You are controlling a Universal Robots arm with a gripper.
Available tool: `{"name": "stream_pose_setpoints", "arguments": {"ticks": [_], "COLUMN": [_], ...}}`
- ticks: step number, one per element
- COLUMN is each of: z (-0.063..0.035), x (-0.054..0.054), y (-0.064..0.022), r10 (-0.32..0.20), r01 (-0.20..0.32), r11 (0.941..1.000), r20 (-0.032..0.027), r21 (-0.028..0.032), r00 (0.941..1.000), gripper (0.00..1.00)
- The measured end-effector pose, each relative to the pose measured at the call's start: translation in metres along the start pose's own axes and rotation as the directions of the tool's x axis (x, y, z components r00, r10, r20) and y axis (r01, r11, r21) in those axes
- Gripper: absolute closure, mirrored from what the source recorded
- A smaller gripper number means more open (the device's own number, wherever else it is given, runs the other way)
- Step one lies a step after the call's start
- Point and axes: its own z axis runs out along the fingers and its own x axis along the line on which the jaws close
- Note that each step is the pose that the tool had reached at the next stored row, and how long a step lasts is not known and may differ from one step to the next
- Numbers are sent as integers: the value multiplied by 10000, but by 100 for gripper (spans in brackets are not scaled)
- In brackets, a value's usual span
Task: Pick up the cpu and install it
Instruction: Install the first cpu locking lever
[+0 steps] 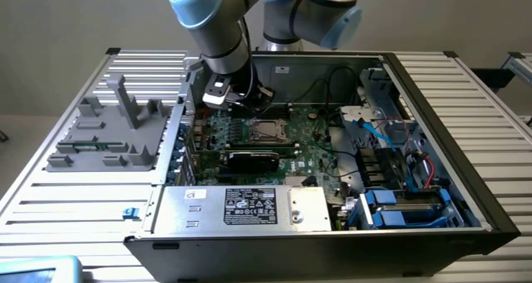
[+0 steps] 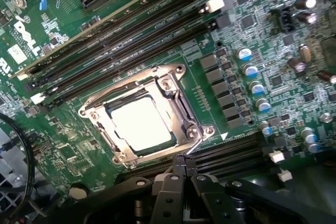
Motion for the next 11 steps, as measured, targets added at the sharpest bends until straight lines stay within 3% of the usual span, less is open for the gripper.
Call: {"name": "stream_pose_setpoints", "arguments": {"ticks": [9,11], "z": [-23,-22], "x": [-120,-120], "y": [2,2], "r10": [-1,-20], "r01": [1,21], "r11": [10000,10000], "r20": [-6,-69], "r21": [2,35], "r00": [10000,10000], "gripper": [89,89]}}
